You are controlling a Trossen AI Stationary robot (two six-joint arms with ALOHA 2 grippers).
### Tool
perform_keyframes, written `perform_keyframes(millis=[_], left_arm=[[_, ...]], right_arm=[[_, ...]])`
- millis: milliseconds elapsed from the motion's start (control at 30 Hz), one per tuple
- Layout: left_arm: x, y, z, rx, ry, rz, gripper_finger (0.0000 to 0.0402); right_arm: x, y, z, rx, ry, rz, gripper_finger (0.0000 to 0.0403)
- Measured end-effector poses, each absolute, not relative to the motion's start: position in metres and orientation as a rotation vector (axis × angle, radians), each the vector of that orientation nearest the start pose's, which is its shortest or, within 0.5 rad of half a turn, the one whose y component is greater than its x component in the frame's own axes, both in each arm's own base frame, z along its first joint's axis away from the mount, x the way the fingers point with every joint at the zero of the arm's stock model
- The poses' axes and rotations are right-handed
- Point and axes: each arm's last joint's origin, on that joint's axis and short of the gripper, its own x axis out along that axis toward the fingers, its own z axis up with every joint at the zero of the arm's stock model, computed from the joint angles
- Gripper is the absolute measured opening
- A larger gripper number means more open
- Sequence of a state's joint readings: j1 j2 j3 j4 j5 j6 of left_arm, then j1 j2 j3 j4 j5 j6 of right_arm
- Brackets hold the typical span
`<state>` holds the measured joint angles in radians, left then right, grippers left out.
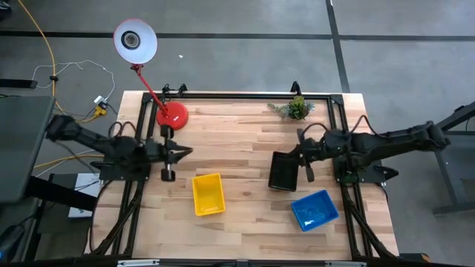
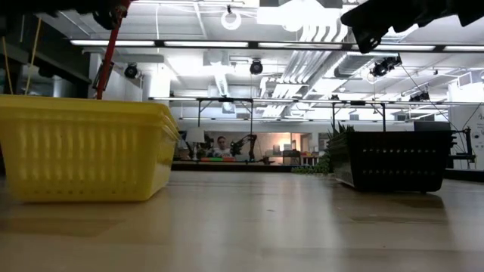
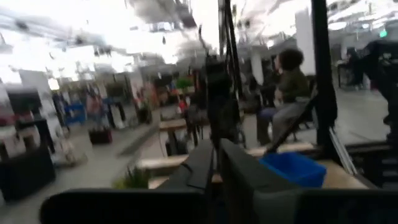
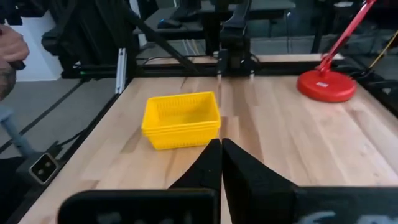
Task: Stack baskets by color
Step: Return to Home Position
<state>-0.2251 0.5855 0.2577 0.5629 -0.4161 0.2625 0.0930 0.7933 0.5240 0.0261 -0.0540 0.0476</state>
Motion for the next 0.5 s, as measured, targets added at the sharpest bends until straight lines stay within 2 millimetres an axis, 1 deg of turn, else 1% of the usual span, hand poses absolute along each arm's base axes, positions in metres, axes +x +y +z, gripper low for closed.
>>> perform_keyframes(millis=[67,133,200,333,400,500], left_arm=[[0.143,-0.01,0.244,0.146,-0.152,0.23,0.0006],[0.144,0.0,0.242,0.116,-0.126,0.243,0.0006],[0.143,0.006,0.241,0.097,-0.118,0.22,0.0002],[0.141,0.018,0.238,0.08,-0.138,0.195,0.0001],[0.139,0.024,0.228,0.053,-0.128,0.211,0.0],[0.132,0.028,0.207,0.005,-0.097,0.239,0.0]], right_arm=[[0.179,0.016,0.262,0.033,0.237,0.131,0.0],[0.18,0.014,0.262,0.032,0.241,0.121,0.0],[0.18,0.011,0.261,0.029,0.245,0.119,0.0],[0.181,0.007,0.26,0.026,0.255,0.104,0.0],[0.181,0.005,0.26,0.026,0.257,0.094,0.0],[0.181,0.003,0.259,0.03,0.267,0.09,0.0]])
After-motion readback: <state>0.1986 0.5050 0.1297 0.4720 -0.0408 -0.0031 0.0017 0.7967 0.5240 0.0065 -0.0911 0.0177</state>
